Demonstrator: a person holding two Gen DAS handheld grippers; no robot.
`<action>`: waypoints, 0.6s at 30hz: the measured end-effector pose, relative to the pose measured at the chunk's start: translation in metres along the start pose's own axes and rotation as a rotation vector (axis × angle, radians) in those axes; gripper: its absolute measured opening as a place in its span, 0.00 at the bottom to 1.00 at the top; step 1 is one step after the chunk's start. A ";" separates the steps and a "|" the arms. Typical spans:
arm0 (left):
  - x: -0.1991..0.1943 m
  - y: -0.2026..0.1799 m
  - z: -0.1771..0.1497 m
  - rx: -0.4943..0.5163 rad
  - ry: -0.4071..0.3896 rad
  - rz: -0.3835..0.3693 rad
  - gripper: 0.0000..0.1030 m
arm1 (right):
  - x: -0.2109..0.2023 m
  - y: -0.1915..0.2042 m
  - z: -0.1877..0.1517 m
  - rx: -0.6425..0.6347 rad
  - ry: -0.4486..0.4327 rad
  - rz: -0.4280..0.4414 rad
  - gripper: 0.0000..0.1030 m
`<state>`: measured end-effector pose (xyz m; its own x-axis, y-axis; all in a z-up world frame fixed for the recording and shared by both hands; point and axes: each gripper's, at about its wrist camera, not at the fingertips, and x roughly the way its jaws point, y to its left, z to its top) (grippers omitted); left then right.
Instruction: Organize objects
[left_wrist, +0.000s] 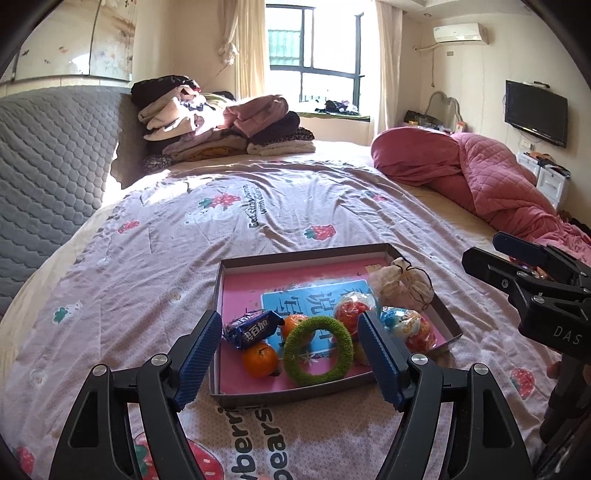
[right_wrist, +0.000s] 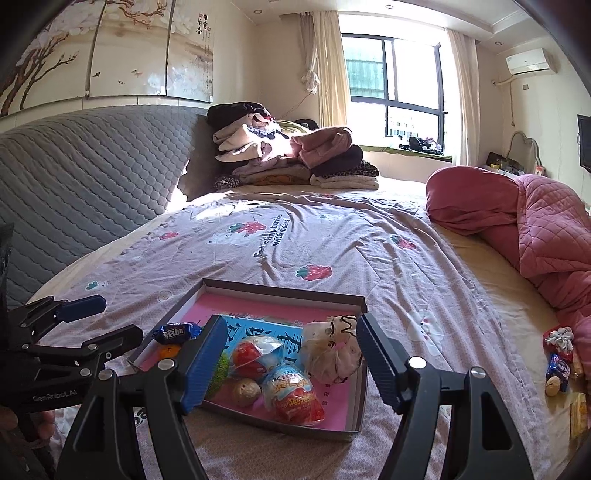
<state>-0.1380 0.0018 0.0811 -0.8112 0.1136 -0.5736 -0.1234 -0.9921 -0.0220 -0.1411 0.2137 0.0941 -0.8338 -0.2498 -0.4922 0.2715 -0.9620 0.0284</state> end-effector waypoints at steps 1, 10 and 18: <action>-0.003 -0.001 0.001 0.001 -0.006 0.000 0.75 | -0.004 0.000 0.000 0.001 -0.006 0.002 0.70; -0.028 -0.005 -0.004 -0.021 -0.029 -0.012 0.75 | -0.030 0.007 -0.002 -0.008 -0.040 -0.006 0.70; -0.043 -0.002 -0.011 -0.046 -0.029 0.011 0.75 | -0.042 0.016 -0.007 -0.010 -0.038 0.002 0.70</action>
<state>-0.0962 -0.0014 0.0967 -0.8284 0.1036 -0.5505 -0.0888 -0.9946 -0.0536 -0.0986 0.2099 0.1088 -0.8508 -0.2558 -0.4590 0.2776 -0.9605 0.0206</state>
